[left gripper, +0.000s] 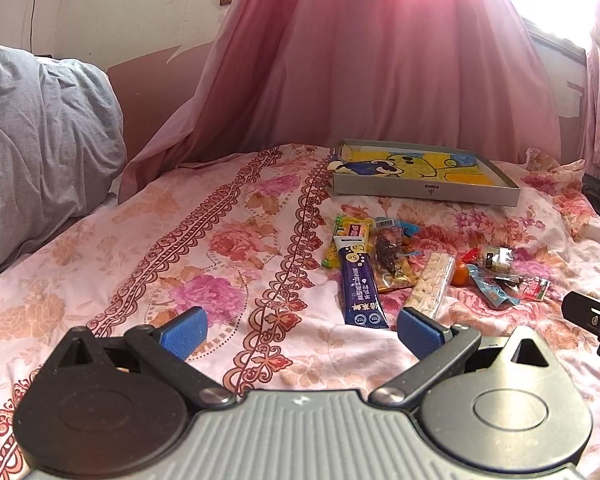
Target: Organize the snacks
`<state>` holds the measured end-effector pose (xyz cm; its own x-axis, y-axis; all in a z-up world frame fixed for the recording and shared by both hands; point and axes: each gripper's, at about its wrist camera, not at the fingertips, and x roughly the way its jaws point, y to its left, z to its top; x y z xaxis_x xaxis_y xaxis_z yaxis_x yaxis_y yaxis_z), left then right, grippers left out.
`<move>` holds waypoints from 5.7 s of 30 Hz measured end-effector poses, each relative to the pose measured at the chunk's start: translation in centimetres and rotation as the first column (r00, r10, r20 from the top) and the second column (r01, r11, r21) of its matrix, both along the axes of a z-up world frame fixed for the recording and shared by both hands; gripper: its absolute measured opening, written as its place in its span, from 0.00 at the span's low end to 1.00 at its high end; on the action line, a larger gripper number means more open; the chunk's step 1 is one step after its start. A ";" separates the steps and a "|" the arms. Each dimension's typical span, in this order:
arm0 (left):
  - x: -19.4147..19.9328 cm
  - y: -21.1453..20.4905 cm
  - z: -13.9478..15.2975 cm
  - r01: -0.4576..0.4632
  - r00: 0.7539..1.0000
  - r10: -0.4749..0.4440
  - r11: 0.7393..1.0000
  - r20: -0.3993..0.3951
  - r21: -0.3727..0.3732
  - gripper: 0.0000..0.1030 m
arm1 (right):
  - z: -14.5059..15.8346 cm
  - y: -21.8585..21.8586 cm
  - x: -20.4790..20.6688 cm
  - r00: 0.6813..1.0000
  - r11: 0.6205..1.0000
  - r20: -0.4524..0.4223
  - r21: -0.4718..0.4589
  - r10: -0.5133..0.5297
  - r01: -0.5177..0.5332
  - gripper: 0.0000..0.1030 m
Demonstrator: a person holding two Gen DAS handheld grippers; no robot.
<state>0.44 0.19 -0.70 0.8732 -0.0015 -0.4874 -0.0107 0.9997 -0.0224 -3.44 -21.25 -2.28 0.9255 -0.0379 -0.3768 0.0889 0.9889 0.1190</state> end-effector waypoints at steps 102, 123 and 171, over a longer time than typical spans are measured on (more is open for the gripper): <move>19.0 -9.4 -6.6 0.439 0.830 -0.457 0.889 -0.319 -0.131 0.39 | -8.1 -6.3 22.1 0.904 0.957 -0.332 -0.010 0.270 -0.290 0.64; 18.9 -7.8 -6.9 0.309 0.839 -0.403 0.906 -0.366 -0.288 0.37 | -6.4 -3.7 18.4 0.868 0.931 -0.377 -0.038 0.322 -0.362 0.43; 13.4 -9.0 -2.0 0.158 0.874 -0.281 0.936 -0.397 -0.315 0.35 | -4.8 1.3 10.3 0.915 0.679 -0.234 -0.615 0.329 -0.401 0.14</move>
<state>13.88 -8.82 -2.65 0.5385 -0.3508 -0.7661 0.1385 0.9337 -0.3302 6.88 -19.94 -7.13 0.8782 0.0311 -0.4772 -0.3205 0.7790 -0.5390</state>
